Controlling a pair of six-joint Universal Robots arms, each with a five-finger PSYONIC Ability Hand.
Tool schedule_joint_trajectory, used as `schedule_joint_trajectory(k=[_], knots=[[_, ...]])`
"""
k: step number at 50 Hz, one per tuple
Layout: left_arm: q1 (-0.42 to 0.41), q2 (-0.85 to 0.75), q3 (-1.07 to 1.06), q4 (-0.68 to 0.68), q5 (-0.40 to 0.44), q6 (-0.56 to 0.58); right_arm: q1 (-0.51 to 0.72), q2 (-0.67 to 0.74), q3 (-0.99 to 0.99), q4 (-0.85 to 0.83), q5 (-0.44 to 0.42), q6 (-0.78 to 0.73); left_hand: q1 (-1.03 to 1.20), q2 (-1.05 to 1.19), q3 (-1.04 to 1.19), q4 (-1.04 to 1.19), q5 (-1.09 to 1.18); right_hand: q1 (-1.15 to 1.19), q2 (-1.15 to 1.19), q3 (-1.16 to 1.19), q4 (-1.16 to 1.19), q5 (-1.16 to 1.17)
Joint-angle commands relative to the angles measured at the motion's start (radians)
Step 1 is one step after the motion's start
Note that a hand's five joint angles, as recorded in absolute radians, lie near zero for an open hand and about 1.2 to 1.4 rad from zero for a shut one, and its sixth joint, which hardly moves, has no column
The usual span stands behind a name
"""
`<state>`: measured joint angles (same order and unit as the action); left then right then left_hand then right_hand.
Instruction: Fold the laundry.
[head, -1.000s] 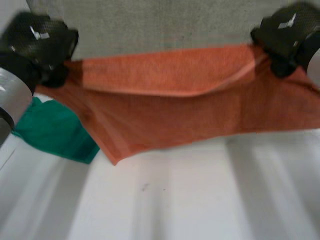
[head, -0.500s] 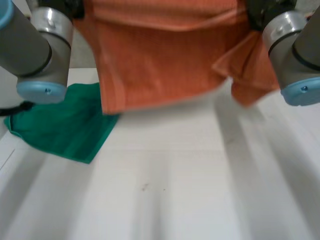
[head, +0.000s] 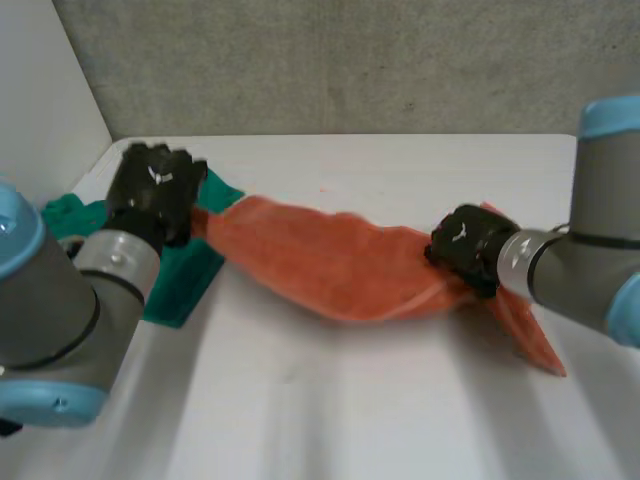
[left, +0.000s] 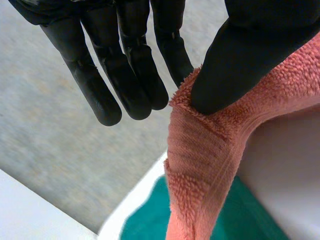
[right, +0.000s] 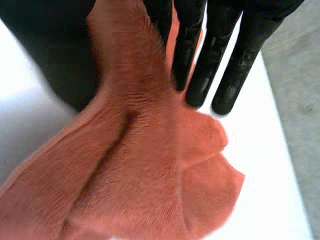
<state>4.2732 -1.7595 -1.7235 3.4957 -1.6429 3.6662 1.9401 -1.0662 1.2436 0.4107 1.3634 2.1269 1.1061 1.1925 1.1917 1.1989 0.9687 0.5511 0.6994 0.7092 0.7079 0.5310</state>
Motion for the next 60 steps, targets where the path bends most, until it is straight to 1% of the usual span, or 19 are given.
schedule_joint_trajectory(k=[1, 4, 5, 8, 9, 14, 17, 19, 26, 28, 31, 32, 36, 40, 56, 58, 60], knots=[[-0.004, 0.000, -0.039, 0.000, 0.012, -0.006, -0.007, -0.024, 0.146, -0.209, -0.009, 0.238, 0.290, 0.204, 0.205, 0.197, 0.253, -0.304, -0.452, -0.462, -0.461, -0.458], [-0.001, 0.005, -0.041, 0.000, 0.011, -0.006, -0.033, -0.104, 0.223, -0.253, -0.015, 0.330, 0.290, 0.204, 0.205, 0.197, 0.253, -0.346, -0.494, -0.504, -0.503, -0.500], [0.003, 0.012, -0.041, 0.000, 0.009, -0.006, -0.062, -0.160, 0.285, -0.277, -0.021, 0.387, 0.290, 0.204, 0.205, 0.197, 0.253, -0.343, -0.491, -0.501, -0.500, -0.497], [0.016, 0.026, -0.042, 0.000, 0.006, -0.006, -0.115, -0.224, 0.364, -0.303, -0.033, 0.470, 0.290, 0.204, 0.205, 0.197, 0.253, -0.340, -0.488, -0.498, -0.497, -0.494], [0.028, 0.032, -0.044, -0.001, 0.003, -0.006, -0.148, -0.257, 0.406, -0.312, -0.032, 0.522, 0.290, 0.204, 0.205, 0.197, 0.253, -0.331, -0.479, -0.489, -0.488, -0.486], [0.071, 0.057, -0.056, -0.003, 0.009, -0.008, -0.248, -0.342, 0.519, -0.294, -0.030, 0.671, 0.290, 0.204, 0.205, 0.197, 0.253, -0.296, -0.444, -0.454, -0.453, -0.450], [0.077, 0.061, -0.059, -0.003, 0.011, -0.017, -0.314, -0.402, 0.595, -0.270, -0.046, 0.719, 0.290, 0.204, 0.205, 0.197, 0.253, -0.179, -0.327, -0.337, -0.335, -0.333], [0.077, 0.063, -0.059, -0.004, 0.012, -0.028, -0.336, -0.423, 0.631, -0.265, -0.055, 0.708, 0.290, 0.204, 0.205, 0.197, 0.253, -0.137, -0.286, -0.296, -0.294, -0.292], [0.074, 0.061, -0.059, -0.010, 0.015, -0.095, -0.394, -0.442, 0.780, -0.273, -0.153, 0.510, 0.290, 0.204, 0.205, 0.197, 0.253, -0.134, -0.283, -0.293, -0.291, -0.289], [0.074, 0.061, -0.058, -0.010, 0.017, -0.104, -0.412, -0.443, 0.818, -0.302, -0.196, 0.487, 0.290, 0.204, 0.205, 0.197, 0.253, -0.137, -0.286, -0.295, -0.294, -0.292], [0.074, 0.063, -0.057, -0.010, 0.017, -0.106, -0.414, -0.439, 0.849, -0.366, -0.222, 0.481, 0.290, 0.204, 0.205, 0.197, 0.253, -0.137, -0.286, -0.295, -0.294, -0.292], [0.076, 0.063, -0.057, -0.010, 0.017, -0.106, -0.412, -0.431, 0.870, -0.424, -0.225, 0.473, 0.290, 0.204, 0.205, 0.197, 0.253, -0.134, -0.283, -0.293, -0.291, -0.289], [0.076, 0.063, -0.057, -0.010, 0.017, -0.106, -0.412, -0.403, 0.896, -0.541, -0.219, 0.469, 0.290, 0.204, 0.205, 0.197, 0.253, -0.131, -0.280, -0.290, -0.288, -0.286], [0.077, 0.063, -0.057, -0.010, 0.017, -0.106, -0.412, -0.374, 0.896, -0.598, -0.219, 0.461, 0.290, 0.204, 0.205, 0.197, 0.253, -0.082, -0.230, -0.240, -0.239, -0.236], [0.080, 0.063, -0.057, -0.010, 0.017, -0.106, -0.412, -0.238, 0.836, -0.613, -0.224, 0.390, 0.290, 0.204, 0.205, 0.197, 0.253, 0.124, -0.024, -0.034, -0.033, -0.031], [0.080, 0.063, -0.057, -0.010, 0.017, -0.106, -0.412, -0.225, 0.827, -0.613, -0.224, 0.390, 0.290, 0.204, 0.205, 0.197, 0.253, 0.194, 0.046, 0.036, 0.037, 0.040], [0.082, 0.063, -0.057, -0.010, 0.017, -0.106, -0.412, -0.218, 0.817, -0.616, -0.224, 0.390, 0.290, 0.204, 0.205, 0.197, 0.253, 0.463, 0.315, 0.305, 0.307, 0.309]])
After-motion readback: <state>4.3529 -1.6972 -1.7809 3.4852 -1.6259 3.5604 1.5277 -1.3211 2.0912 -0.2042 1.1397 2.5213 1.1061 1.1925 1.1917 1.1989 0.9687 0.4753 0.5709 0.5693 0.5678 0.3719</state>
